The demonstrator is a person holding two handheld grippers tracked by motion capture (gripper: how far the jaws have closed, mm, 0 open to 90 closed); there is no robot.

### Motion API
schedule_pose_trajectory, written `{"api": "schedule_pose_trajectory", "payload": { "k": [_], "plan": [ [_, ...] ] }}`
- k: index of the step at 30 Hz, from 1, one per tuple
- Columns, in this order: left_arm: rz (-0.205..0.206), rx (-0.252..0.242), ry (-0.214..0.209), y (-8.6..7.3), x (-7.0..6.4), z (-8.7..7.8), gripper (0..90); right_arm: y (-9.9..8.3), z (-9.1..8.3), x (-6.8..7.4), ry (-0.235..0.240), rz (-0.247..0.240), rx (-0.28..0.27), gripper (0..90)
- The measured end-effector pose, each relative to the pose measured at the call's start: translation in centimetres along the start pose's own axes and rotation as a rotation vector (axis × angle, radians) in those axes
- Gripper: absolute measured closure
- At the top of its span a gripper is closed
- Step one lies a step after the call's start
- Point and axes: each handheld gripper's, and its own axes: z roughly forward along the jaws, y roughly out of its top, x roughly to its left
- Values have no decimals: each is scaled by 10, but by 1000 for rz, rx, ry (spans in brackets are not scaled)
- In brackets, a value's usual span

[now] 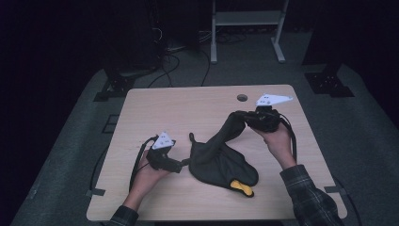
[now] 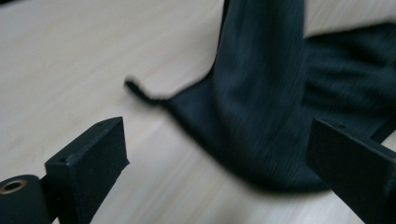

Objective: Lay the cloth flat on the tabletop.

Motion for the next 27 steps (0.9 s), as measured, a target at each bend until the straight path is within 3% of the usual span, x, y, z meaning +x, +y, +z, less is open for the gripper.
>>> {"api": "schedule_pose_trajectory", "payload": {
  "k": [6,10,18,23,27],
  "plan": [
    [26,-93,-58,33,-4,1,105,6,9,21,110,-29,3,851],
    [51,-118,-90,52,-9,8,134,7,13,32,172,-42,11,850],
    [112,-158,-144,70,-22,19,269,8,19,48,266,-72,28,850],
    [162,-172,-147,73,-27,21,449,8,21,55,302,-82,31,850],
    [173,-147,-120,73,-28,21,739,8,22,59,311,-88,32,845]
  ]
}}
